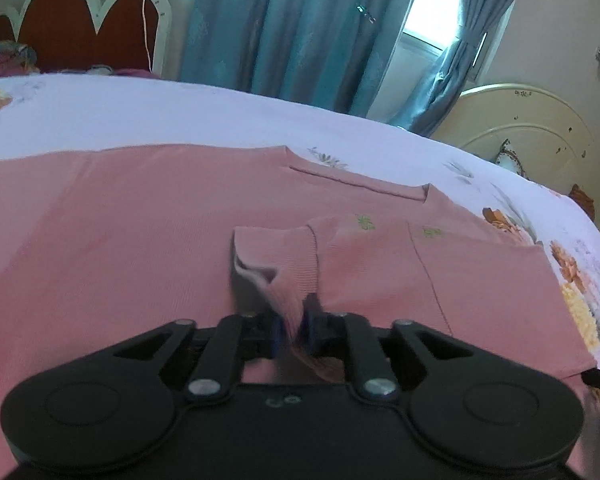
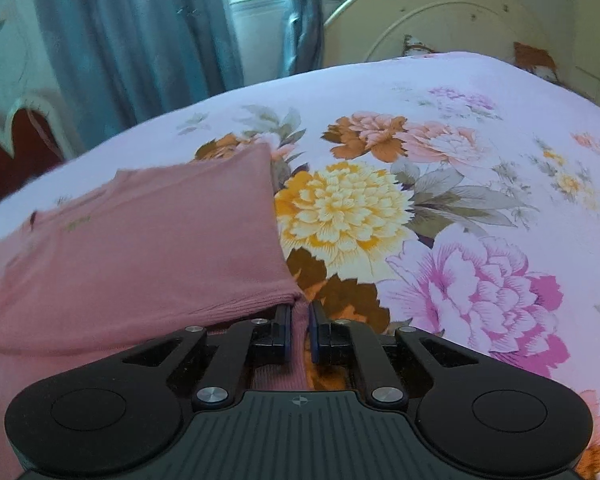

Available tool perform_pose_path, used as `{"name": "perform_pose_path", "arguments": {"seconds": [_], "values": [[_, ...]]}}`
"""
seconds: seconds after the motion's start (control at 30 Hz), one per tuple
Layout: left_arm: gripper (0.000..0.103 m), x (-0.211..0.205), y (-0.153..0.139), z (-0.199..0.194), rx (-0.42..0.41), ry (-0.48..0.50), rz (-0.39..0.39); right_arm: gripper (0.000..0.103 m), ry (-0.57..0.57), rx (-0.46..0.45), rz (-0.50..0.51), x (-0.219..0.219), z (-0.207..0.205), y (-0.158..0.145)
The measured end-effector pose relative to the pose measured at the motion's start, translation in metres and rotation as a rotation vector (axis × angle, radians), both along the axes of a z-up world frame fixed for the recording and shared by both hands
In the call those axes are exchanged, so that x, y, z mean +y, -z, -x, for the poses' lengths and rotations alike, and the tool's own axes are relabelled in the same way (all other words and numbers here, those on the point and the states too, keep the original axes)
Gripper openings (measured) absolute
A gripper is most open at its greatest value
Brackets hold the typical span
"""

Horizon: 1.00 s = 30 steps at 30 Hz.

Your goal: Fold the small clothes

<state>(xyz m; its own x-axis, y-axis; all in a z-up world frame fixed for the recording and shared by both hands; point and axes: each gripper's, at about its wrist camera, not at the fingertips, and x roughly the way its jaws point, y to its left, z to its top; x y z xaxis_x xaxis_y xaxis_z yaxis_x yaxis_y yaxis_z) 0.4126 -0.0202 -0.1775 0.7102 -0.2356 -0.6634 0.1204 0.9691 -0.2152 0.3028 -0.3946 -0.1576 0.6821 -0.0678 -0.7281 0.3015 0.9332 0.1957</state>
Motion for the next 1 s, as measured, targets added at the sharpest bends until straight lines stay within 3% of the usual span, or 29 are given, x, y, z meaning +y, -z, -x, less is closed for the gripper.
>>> {"name": "perform_pose_path", "arguments": {"seconds": [0.03, 0.1, 0.13, 0.23, 0.33, 0.47, 0.63, 0.8, 0.83, 0.87, 1.0], "values": [[0.030, 0.001, -0.003, 0.000, -0.001, -0.009, -0.010, 0.008, -0.009, 0.006, -0.001, -0.001, 0.003, -0.003], [0.059, 0.011, -0.010, 0.002, -0.011, -0.056, -0.021, 0.012, -0.010, 0.001, -0.013, -0.005, 0.013, -0.010], [0.063, 0.018, -0.013, 0.007, -0.032, -0.087, -0.023, 0.020, -0.001, -0.013, -0.014, -0.006, 0.018, -0.016], [0.063, 0.026, -0.032, 0.015, -0.113, -0.109, -0.034, 0.043, -0.004, -0.065, 0.016, -0.009, 0.021, -0.032], [0.062, 0.007, -0.038, 0.007, -0.132, -0.008, -0.044, 0.044, -0.034, -0.083, 0.029, -0.012, -0.002, -0.037], [0.061, -0.018, -0.026, -0.006, -0.095, 0.077, -0.042, 0.044, -0.035, -0.077, -0.002, -0.021, -0.050, -0.031], [0.061, -0.026, -0.002, -0.019, -0.016, 0.068, -0.072, 0.044, -0.075, -0.039, -0.011, -0.022, -0.113, -0.011], [0.064, -0.026, 0.004, -0.011, -0.033, 0.084, -0.134, 0.043, -0.051, -0.040, -0.071, -0.031, -0.154, 0.005], [0.064, -0.027, 0.005, -0.008, -0.038, 0.083, -0.142, 0.032, -0.058, -0.041, -0.067, -0.031, -0.158, 0.006], [0.064, -0.027, 0.005, -0.007, -0.041, 0.081, -0.149, 0.013, -0.069, -0.034, -0.067, -0.029, -0.161, 0.007], [0.067, -0.031, 0.005, -0.007, -0.033, 0.075, -0.164, 0.008, -0.051, -0.061, -0.007, -0.031, -0.156, 0.012]]}}
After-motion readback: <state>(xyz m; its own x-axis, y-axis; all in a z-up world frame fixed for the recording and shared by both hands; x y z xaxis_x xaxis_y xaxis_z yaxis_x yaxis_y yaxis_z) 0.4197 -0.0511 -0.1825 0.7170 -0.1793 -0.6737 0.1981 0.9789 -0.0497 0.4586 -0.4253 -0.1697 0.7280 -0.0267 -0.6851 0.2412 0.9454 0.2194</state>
